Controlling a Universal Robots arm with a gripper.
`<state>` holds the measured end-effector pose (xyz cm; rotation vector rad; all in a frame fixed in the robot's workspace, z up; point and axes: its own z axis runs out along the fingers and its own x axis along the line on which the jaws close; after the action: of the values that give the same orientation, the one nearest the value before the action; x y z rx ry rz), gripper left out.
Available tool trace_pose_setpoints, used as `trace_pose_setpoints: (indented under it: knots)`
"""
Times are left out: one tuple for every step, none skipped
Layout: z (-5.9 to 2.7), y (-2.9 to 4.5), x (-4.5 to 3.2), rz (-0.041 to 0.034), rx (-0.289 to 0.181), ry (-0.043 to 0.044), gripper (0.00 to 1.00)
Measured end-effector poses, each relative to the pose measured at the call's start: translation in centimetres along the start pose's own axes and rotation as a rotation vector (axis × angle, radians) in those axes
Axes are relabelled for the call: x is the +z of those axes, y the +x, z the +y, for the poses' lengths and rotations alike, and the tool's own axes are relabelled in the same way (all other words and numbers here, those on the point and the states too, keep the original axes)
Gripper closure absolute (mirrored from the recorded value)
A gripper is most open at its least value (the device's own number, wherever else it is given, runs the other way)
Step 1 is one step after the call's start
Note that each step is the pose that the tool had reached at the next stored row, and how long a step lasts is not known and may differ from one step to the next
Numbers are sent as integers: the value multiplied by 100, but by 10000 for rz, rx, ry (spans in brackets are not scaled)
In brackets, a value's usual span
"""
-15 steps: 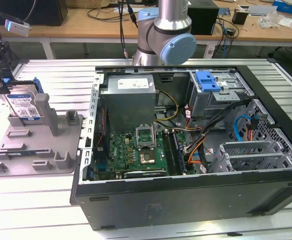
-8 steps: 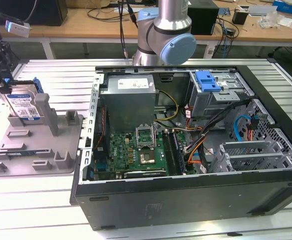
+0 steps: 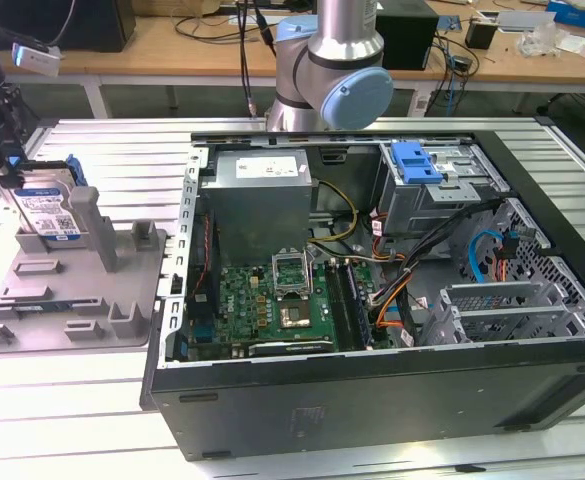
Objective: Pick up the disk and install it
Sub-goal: 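Pick up the disk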
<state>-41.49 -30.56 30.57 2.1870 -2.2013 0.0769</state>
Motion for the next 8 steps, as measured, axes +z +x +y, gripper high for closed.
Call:
trace_pose_setpoints:
  knots:
    - [1,0,3,0,0,1,59]
    - [2,0,5,-1,0,2,59]
    - [4,0,7,-1,1,2,59]
    - [6,-1,10,-1,1,2,59]
    - [7,-1,12,-1,1,1,59]
    - [9,-1,16,-1,1,1,59]
    - [10,-1,18,0,1,1,59]
    - [11,-2,21,-1,1,1,59]
